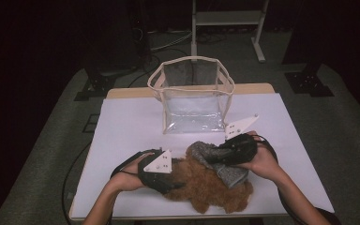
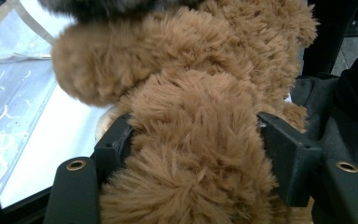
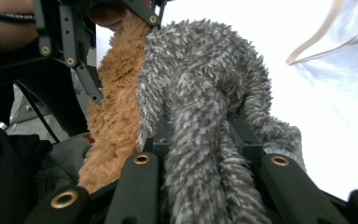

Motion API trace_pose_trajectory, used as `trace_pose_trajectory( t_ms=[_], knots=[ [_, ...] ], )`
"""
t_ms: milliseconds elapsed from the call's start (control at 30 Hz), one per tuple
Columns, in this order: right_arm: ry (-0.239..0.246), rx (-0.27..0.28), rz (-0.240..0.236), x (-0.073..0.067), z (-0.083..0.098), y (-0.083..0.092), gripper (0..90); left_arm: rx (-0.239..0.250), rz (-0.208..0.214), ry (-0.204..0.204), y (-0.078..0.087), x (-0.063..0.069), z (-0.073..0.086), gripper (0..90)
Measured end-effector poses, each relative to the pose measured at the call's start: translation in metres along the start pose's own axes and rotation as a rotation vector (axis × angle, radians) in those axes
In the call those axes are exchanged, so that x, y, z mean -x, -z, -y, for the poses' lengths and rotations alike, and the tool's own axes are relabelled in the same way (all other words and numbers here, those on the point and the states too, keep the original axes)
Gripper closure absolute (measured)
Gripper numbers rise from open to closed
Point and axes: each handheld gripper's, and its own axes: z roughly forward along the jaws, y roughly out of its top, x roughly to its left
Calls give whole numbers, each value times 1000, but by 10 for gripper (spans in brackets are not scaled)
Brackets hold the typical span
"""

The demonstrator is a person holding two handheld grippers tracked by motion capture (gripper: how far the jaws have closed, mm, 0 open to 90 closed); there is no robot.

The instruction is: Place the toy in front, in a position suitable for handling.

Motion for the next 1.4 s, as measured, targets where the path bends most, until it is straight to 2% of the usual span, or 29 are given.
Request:
trace_pose_trajectory(
  t_ms=[100, 200, 333, 433, 600, 767, 900, 1000, 1100, 1233, 1333, 1400],
  knots=[
    [-2, -24, -15, -2, 4, -6, 684, 4, 2, 1, 1, 0, 1, 341],
    [-18, -16, -29, -4, 10, 0, 685, 4, -1, 8, 1, -1, 1, 340],
    [-15, -10, -3, -4, 9, 7, 685, -4, -3, -4, 0, 0, -1, 341],
    [-19, 19, 37, 5, -4, 16, 684, -4, 1, -12, 0, 1, -1, 341],
    [-47, 24, 25, 16, -9, 7, 680, 4, 5, -8, 1, 1, 1, 340],
    [-56, -9, 9, 10, 5, -2, 680, 7, 0, 7, 1, 0, 1, 337],
    [-71, 11, 15, 5, 17, 11, 680, 5, -16, 24, -1, -1, -1, 336],
    [-58, 35, 32, 0, 14, 25, 680, -1, -20, 31, -3, -3, -3, 339],
    [-25, 58, 30, -9, 3, 30, 680, -3, -24, 36, -6, -4, -6, 340],
    [12, 41, 19, -18, -4, 17, 679, -3, -24, 35, -7, -4, -6, 340],
    [11, 26, 12, -17, 0, 10, 678, 4, -23, 41, -6, -4, -4, 340],
    [-10, -3, 16, -15, 8, 3, 679, 8, -23, 44, -6, -4, -3, 340]
  ],
)
